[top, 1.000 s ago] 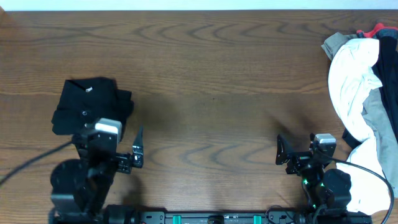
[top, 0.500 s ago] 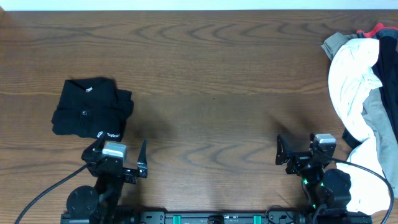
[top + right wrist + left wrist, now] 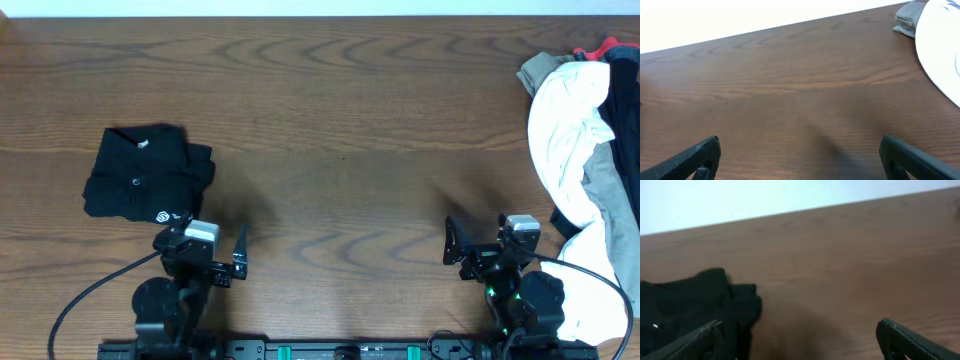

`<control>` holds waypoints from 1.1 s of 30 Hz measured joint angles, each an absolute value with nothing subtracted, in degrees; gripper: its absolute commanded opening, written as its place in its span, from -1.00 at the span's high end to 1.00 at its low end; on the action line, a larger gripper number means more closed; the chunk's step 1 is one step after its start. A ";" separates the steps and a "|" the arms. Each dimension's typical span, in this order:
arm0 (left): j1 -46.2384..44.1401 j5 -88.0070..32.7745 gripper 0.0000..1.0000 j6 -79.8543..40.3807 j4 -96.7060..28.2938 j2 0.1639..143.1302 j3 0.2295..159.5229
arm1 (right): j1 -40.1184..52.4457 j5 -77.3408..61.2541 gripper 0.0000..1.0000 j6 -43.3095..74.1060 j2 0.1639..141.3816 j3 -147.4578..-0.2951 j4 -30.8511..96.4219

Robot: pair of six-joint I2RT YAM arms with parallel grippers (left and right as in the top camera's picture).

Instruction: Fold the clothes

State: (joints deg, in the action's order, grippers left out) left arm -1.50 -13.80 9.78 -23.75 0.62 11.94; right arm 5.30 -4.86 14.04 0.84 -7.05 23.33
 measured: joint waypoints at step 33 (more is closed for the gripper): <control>-2.31 -13.80 -0.96 9.23 -22.83 0.75 7.97 | 5.30 -4.86 -0.99 14.02 0.82 -7.03 23.33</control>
